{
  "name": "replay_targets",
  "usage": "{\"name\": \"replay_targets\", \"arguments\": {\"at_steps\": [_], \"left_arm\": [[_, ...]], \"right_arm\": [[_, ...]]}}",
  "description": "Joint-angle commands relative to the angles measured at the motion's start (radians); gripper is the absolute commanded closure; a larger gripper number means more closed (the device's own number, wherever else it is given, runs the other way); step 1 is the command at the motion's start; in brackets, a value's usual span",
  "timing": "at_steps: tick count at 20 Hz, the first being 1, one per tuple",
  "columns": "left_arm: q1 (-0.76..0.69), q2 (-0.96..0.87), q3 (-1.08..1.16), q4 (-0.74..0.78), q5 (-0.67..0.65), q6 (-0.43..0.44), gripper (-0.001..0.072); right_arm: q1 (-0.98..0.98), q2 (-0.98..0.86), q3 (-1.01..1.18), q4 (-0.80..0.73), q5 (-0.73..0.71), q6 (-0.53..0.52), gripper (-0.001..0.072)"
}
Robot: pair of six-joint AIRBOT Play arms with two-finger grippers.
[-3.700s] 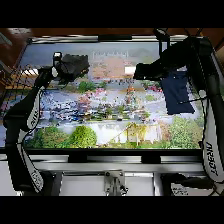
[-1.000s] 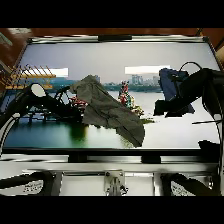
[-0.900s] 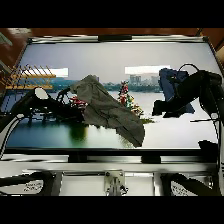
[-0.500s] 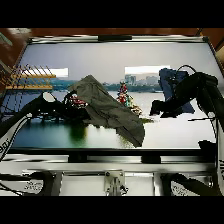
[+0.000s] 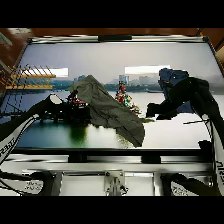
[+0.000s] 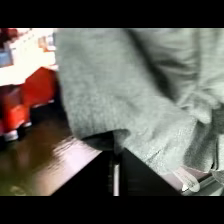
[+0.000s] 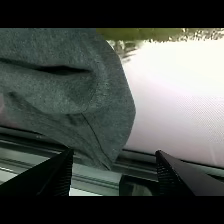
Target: Fold the shirts.
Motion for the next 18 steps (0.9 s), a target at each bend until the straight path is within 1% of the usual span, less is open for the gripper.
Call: {"name": "replay_targets", "arguments": {"at_steps": [1, 3, 6, 11, 15, 16, 17, 18], "left_arm": [[0.0, 0.009, 0.003, -0.026, -0.069, 0.048, 0.0676], [0.002, 0.023, 0.003, -0.026, -0.08, 0.076, 0.0677], [0.002, 0.048, 0.01, -0.026, -0.081, 0.079, 0.0677], [0.004, 0.107, 0.01, -0.026, -0.081, 0.101, 0.0677], [0.001, 0.115, 0.01, -0.027, -0.083, 0.1, 0.0677], [-0.001, 0.117, 0.01, -0.028, -0.084, 0.1, 0.0677], [-0.001, 0.121, 0.01, -0.029, -0.084, 0.1, 0.0677], [-0.001, 0.13, 0.012, -0.029, -0.084, 0.1, 0.0677]], "right_arm": [[0.015, 0.0, -0.124, -0.006, 0.012, -0.014, 0.0081], [0.016, 0.0, -0.202, 0.035, 0.045, -0.011, 0.0081], [0.016, 0.0, -0.292, 0.125, 0.158, -0.023, 0.0081], [0.016, -0.01, -0.306, 0.116, 0.277, -0.03, 0.0081], [0.016, -0.101, -0.306, 0.146, 0.291, -0.031, 0.0083], [0.016, -0.126, -0.305, 0.171, 0.291, -0.048, 0.015], [0.016, -0.139, -0.305, 0.186, 0.292, -0.068, 0.0392], [0.016, -0.14, -0.304, 0.192, 0.296, -0.067, 0.066]]}}
